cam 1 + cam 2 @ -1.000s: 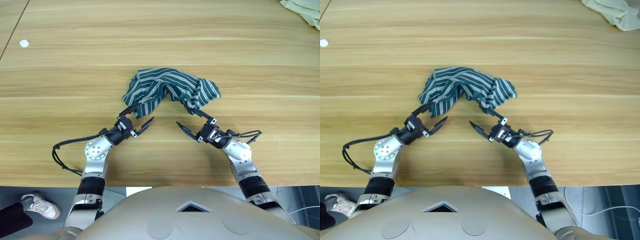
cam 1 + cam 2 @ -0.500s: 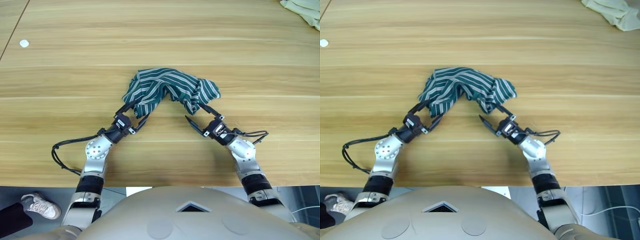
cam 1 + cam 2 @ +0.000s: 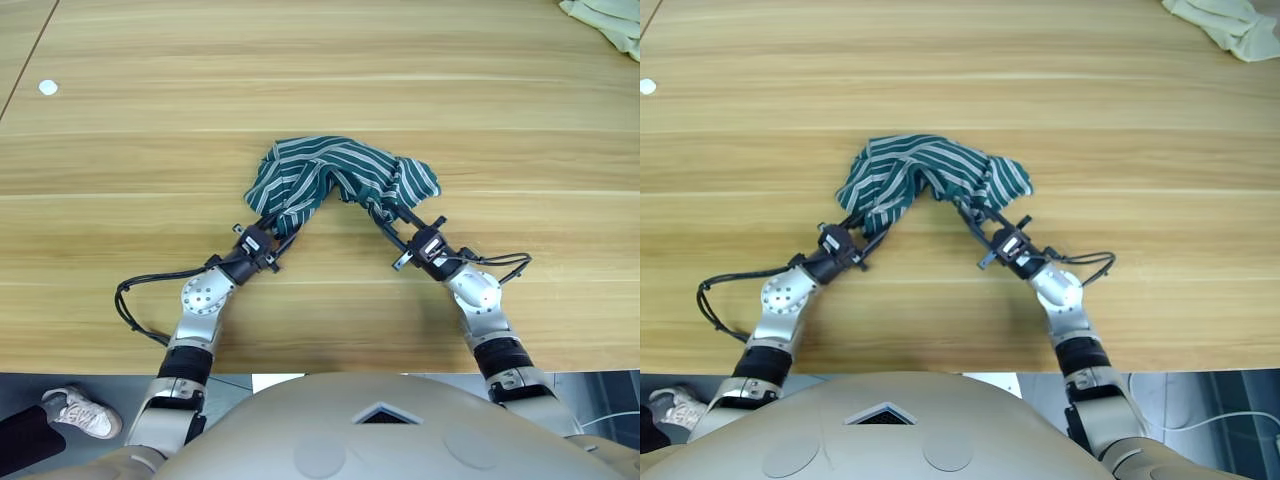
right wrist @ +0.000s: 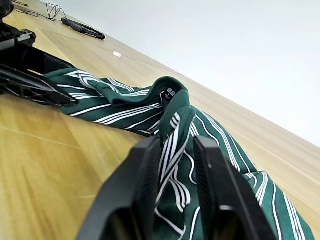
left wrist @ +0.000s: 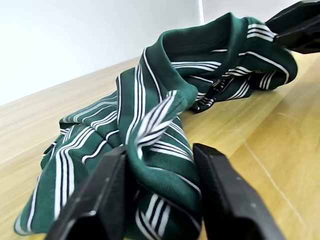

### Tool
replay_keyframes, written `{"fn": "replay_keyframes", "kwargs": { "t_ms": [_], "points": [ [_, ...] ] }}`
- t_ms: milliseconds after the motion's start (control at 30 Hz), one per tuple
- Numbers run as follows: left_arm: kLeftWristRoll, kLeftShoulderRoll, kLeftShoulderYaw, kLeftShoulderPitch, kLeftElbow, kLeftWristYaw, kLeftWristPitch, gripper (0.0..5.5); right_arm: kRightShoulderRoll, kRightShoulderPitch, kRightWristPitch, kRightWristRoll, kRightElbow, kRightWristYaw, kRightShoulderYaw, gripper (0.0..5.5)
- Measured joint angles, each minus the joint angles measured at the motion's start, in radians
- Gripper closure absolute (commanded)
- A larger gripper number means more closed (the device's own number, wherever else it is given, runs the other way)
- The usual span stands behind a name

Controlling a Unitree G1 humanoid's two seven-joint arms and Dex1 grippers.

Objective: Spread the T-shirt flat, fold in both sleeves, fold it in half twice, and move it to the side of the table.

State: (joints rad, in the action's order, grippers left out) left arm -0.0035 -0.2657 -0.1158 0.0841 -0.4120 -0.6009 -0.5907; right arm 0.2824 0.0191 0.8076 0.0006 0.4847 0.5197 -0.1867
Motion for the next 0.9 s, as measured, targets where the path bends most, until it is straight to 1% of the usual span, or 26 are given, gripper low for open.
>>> {"fn": "replay_keyframes", "kwargs": {
  "t_ms": [67,100,233,300,533,700,900],
  "points": [
    [0.0,0.0,-0.005,0.0,0.0,0.0,-0.004,4.45,-0.001,-0.003,0.001,0.0,0.004,-0.006,0.0,5.34],
    [-0.001,0.0,-0.005,0.0,0.0,0.001,-0.007,4.53,-0.001,-0.004,0.001,0.0,0.006,-0.008,0.0,5.44],
    [-0.021,0.0,0.008,0.0,-0.001,0.01,-0.015,5.28,-0.002,-0.014,0.004,0.0,0.018,-0.017,0.0,5.5],
    [-0.025,0.001,0.013,-0.002,-0.001,0.014,-0.019,5.48,-0.003,-0.019,0.005,0.0,0.025,-0.018,0.0,5.5],
    [-0.042,0.001,0.018,-0.012,0.001,0.022,-0.028,5.48,-0.006,-0.026,0.005,0.004,0.031,-0.017,0.001,5.5],
    [-0.041,0.001,0.016,-0.022,-0.009,0.023,-0.04,5.49,-0.019,0.008,0.003,0.093,-0.018,0.047,-0.009,4.47],
    [-0.041,0.002,0.012,-0.022,-0.018,0.023,-0.043,5.49,-0.02,0.01,0.003,0.064,-0.018,0.044,-0.01,3.35]
  ]
}}
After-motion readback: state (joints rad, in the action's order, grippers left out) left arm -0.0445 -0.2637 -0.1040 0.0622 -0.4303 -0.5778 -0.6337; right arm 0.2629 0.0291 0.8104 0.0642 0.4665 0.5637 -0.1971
